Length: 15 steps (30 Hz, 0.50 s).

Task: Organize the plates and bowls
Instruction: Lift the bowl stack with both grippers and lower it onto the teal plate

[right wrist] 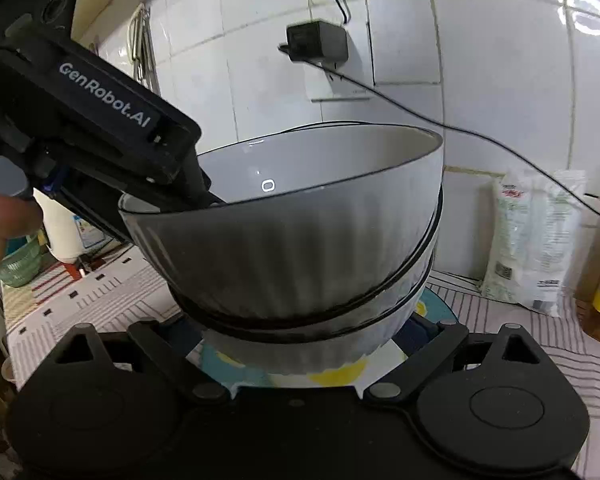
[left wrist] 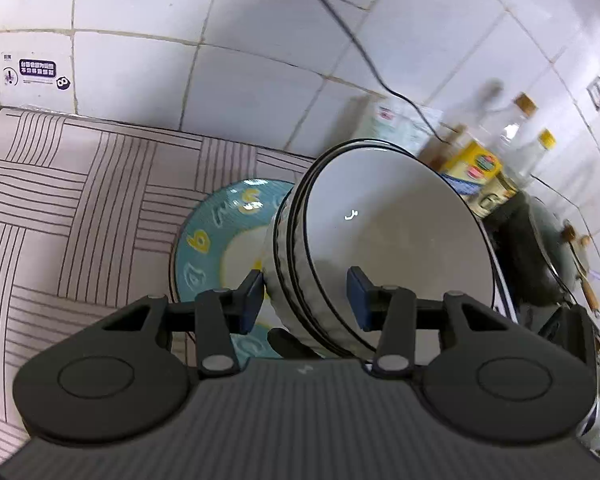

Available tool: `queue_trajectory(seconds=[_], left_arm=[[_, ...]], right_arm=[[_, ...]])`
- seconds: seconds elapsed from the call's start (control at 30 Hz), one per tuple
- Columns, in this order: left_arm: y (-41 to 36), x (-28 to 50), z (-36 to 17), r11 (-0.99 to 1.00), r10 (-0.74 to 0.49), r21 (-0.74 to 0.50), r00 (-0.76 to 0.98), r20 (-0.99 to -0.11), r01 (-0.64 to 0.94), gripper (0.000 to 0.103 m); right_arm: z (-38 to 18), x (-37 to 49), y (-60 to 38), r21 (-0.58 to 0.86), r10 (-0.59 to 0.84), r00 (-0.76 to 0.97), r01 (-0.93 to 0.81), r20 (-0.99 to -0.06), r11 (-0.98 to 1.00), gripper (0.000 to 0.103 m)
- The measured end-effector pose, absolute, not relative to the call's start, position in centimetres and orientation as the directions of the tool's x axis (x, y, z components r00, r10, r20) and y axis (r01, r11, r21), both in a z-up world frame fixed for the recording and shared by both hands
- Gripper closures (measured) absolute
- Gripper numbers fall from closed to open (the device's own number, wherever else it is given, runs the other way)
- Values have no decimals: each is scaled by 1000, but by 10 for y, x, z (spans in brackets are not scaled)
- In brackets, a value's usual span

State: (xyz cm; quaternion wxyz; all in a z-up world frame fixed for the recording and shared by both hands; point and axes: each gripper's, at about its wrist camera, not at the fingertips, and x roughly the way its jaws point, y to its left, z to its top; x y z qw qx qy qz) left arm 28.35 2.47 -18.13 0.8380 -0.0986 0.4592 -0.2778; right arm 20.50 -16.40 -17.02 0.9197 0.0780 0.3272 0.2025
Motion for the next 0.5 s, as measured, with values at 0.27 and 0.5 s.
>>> queue_trajectory(seconds=[0.27,0.5], left_arm=[[22,307,-199,829,-548,-418,396,-737,371,59],[24,315,-220,837,-540,-437,365,-758,330,59]], right_arm=[[-190,224,-159,283,436,671,-332,-600,900,5],[-205,228,-155,297,444,623,-331,-644,896,5]])
